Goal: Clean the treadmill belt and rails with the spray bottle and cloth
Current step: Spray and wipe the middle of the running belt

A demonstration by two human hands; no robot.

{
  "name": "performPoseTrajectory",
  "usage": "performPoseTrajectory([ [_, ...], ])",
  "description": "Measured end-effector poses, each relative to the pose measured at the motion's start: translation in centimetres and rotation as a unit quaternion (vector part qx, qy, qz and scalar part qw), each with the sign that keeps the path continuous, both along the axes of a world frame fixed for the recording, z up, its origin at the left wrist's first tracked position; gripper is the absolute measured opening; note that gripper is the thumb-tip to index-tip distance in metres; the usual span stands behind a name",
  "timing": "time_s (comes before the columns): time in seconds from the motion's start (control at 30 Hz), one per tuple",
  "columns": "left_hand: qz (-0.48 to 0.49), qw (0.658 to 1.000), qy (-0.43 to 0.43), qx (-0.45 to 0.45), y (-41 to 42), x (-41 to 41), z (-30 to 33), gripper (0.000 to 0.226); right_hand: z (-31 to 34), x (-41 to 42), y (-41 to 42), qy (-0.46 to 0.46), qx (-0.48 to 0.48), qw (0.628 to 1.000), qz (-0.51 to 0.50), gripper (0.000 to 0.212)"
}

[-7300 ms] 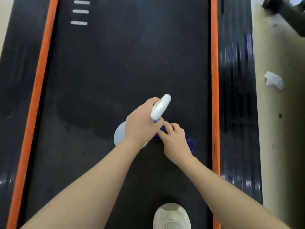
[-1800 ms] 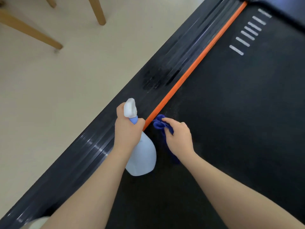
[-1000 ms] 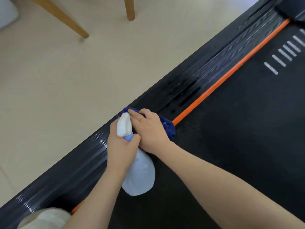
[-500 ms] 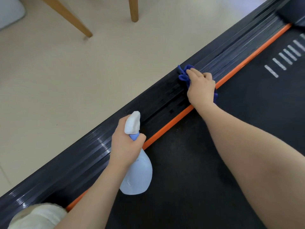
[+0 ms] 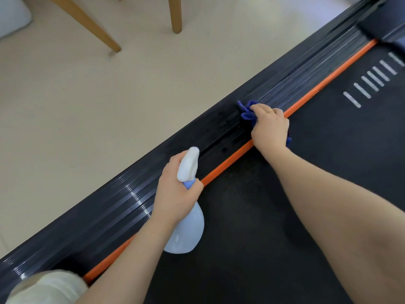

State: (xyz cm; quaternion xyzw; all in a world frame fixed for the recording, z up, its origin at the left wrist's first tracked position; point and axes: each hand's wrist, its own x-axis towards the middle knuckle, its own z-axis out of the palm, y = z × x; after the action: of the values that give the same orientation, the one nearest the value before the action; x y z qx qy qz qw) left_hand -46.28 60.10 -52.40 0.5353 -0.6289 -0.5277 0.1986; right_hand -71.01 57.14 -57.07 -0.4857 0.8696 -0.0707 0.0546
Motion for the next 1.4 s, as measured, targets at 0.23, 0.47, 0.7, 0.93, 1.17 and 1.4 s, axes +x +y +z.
performPoseTrajectory([
  [0.23, -0.015, 1.000, -0.025, -0.013, 0.0, -0.4, -0.8, 0.058, -0.2, 5.9, 2.9, -0.018, 0.006, 0.979, 0.201, 0.049],
  [0.47, -0.010, 1.000, -0.020, -0.016, -0.5, -0.5, -1.0, 0.056, -0.1, 2.8, -0.6, 0.034, 0.034, 0.994, 0.102, 0.050],
  [0.7, -0.012, 1.000, -0.004, -0.004, -0.7, -0.5, -1.1, 0.053, -0.1, 6.8, 0.1, 0.013, 0.004, 0.982, 0.186, 0.045],
  [0.93, -0.020, 1.000, -0.009, -0.014, -0.6, -0.3, -1.2, 0.057, -0.3, 3.8, -0.6, 0.010, 0.007, 0.992, 0.129, 0.048],
  [1.17, -0.014, 1.000, -0.005, -0.025, -0.5, -0.2, -1.3, 0.059, 0.0, 4.5, -0.7, -0.012, 0.000, 0.997, 0.078, 0.046],
  [1.4, -0.023, 0.999, -0.027, -0.035, -0.6, -0.5, -1.5, 0.057, -0.7, 3.0, 0.7, 0.029, -0.036, 0.989, 0.139, 0.043],
])
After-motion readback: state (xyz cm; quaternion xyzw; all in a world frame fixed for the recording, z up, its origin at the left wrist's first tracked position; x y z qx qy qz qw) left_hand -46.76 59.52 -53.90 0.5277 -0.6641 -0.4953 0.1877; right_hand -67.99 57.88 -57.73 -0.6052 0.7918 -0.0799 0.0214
